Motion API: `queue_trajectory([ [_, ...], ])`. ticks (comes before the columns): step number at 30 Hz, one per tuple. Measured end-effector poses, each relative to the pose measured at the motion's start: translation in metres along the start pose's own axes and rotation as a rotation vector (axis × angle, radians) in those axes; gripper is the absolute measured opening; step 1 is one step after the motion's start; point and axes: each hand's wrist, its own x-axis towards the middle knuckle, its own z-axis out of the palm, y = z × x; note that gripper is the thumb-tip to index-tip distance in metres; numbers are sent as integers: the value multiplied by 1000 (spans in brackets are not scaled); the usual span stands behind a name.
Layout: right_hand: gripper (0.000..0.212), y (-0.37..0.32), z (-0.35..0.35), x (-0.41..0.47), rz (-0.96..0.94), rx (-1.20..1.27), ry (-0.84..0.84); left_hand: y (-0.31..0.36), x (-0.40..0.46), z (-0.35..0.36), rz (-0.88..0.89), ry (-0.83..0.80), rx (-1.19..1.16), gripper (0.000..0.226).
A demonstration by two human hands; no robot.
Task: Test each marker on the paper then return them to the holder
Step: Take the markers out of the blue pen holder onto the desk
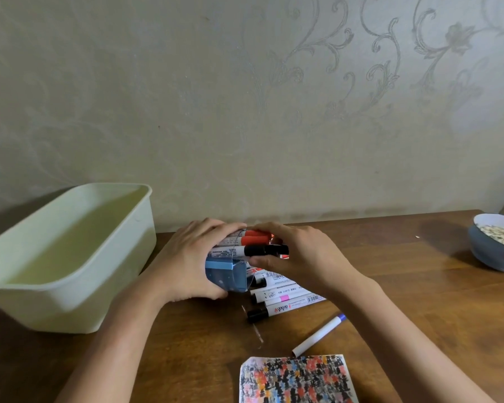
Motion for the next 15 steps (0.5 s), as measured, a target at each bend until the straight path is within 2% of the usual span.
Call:
queue_trajectory([
  [2,70,0,-7,2,32,14,-85,-3,-1,-1,-7,7,-26,114],
  [3,63,0,-11,2,52,60,-119,-4,-2,-1,-12,13,-41,114],
  [6,22,2,-17,2,56,149,-127,-4,-2,-1,-9,14,-42,113],
  [7,19,2,-17,2,64,168,-129,-3,-1,0,-8,7,-33,113],
  [10,27,9,-25,-2,98,205,-143,-7,-2,1,-29,23,-47,113],
  [15,24,31,-55,-9,149,279,34,-23,-9,-3,-117,87,-105,115],
])
